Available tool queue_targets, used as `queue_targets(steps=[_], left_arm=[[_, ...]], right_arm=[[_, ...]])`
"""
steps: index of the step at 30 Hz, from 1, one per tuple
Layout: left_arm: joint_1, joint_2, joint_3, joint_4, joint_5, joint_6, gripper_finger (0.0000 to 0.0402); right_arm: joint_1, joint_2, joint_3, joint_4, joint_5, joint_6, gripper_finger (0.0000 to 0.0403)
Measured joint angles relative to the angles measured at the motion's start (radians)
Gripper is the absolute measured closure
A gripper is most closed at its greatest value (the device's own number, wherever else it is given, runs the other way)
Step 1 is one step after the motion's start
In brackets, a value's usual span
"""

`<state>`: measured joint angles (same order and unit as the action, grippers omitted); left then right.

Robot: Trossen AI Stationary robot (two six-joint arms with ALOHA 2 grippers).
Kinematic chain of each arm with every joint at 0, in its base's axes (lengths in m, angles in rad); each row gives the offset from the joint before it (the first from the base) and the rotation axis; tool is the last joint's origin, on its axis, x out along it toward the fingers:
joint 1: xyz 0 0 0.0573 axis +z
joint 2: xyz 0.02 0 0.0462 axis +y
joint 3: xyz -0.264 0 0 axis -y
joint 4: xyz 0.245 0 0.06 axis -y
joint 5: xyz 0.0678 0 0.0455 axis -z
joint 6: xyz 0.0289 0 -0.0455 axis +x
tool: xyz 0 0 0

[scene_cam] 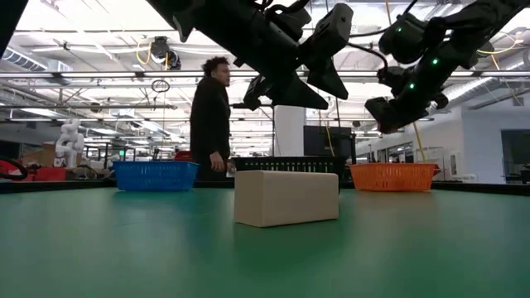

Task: Sort & place blocks by color
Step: Put the orange block into the orange bin, then put the left wooden block into the black bin

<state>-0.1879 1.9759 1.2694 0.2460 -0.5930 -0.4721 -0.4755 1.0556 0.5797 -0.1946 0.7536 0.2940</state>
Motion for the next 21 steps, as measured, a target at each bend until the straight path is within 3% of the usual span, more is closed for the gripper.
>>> queue_targets(steps=[10,17,21], left_arm=[[0.000,-0.005,0.000,-0.004,0.000,-0.009,0.0231],[-0.004,-0.077,0.000,-0.054,0.001,-0.028,0.0231],[-0.030,-0.142,0.001,-0.179,0.008,-0.037,0.0231]], right_arm=[[-0.024,0.024,0.000,0.001,-0.126,-0.020,0.0209],[-0.028,0.023,0.000,0.000,-0.126,-0.030,0.0174],[-0.022,0.007,0.000,-0.002,-0.129,-0.030,0.0158]])
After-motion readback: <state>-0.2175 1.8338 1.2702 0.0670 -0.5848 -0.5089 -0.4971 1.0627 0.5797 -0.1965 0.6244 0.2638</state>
